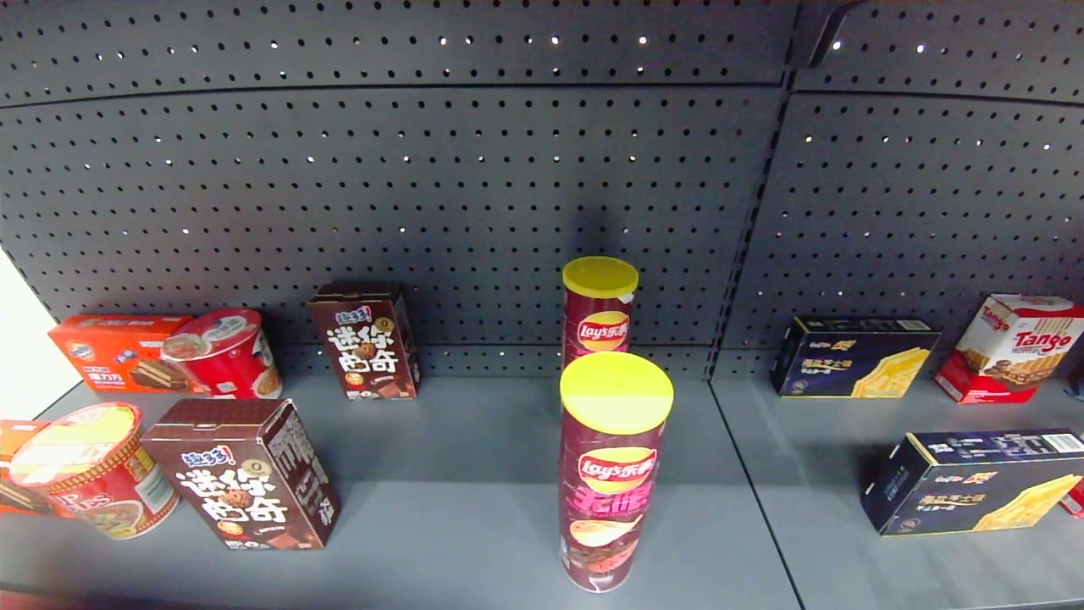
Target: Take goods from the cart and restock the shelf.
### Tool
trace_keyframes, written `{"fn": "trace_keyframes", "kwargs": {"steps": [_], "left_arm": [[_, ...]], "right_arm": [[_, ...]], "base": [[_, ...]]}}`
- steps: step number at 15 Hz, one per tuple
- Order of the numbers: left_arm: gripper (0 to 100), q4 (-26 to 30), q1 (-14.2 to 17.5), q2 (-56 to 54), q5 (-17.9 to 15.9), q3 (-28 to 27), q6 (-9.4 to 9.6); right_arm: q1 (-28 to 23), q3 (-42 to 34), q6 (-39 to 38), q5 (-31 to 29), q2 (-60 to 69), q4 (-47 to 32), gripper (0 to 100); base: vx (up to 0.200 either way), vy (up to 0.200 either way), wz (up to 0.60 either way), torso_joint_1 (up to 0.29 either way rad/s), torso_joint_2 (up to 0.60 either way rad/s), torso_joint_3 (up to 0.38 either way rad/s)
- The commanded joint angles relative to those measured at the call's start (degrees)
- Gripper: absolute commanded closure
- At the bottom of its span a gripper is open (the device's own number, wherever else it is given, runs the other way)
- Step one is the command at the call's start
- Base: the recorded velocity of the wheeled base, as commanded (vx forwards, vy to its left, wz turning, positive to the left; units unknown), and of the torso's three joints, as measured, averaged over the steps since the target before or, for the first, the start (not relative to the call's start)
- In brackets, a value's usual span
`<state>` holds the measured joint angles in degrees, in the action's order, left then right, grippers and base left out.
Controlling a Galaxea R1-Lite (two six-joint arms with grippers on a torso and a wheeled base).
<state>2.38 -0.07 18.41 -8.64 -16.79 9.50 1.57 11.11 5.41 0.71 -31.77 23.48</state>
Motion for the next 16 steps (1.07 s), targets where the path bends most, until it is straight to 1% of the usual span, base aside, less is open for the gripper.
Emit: {"fn": "trace_keyframes", "kwargs": {"steps": [1,3,4,5,7,9,12,14,16], "left_arm": [[0,2.1,0.0,-7.2,0.6,1.7,0.00],[0,2.2,0.0,-9.3,0.6,2.9,-0.09],[0,2.2,0.0,-9.6,0.6,2.9,-0.09],[0,2.2,0.0,-10.1,0.6,3.0,-0.09],[0,2.2,0.0,-11.0,0.6,4.3,-1.67],[0,2.2,0.0,-12.2,0.6,5.4,-2.11],[0,2.2,0.0,-14.5,0.6,7.1,-2.11],[0,2.2,-0.1,-17.0,0.6,9.6,-2.11],[0,2.1,-0.1,-17.7,0.7,10.9,-2.11]], "right_arm": [[0.0,-0.8,-0.1,-1.8,11.9,-8.5,0],[-0.7,-1.5,-0.1,-2.1,19.2,-15.7,0],[-1.2,-1.5,-0.1,-2.3,20.7,-17.4,0],[-2.4,-2.1,-0.3,-2.2,25.2,-21.2,0],[-2.1,-2.8,-0.4,-2.1,30.5,-25.9,0],[-1.6,-3.5,-0.5,-2.4,31.8,-27.3,0],[-1.6,-3.8,-0.4,-2.3,31.8,-27.0,0],[-1.6,-5.3,-1.4,-2.2,31.8,-26.9,0],[-1.6,-5.9,-1.1,-1.8,31.8,-26.6,0]], "base": [[0.000,0.000,0.00,0.000,0.00,0.000],[0.000,0.000,0.00,0.000,0.00,0.000],[0.000,0.000,0.00,0.000,0.00,0.000],[0.000,0.000,0.00,0.000,0.00,0.000],[0.000,0.000,0.00,0.000,0.00,0.000],[0.000,0.000,0.00,0.000,0.00,0.000],[0.000,0.000,0.00,0.000,0.00,0.000],[0.000,0.000,0.00,0.000,0.00,0.000],[0.000,0.000,0.00,0.000,0.00,0.000]]}}
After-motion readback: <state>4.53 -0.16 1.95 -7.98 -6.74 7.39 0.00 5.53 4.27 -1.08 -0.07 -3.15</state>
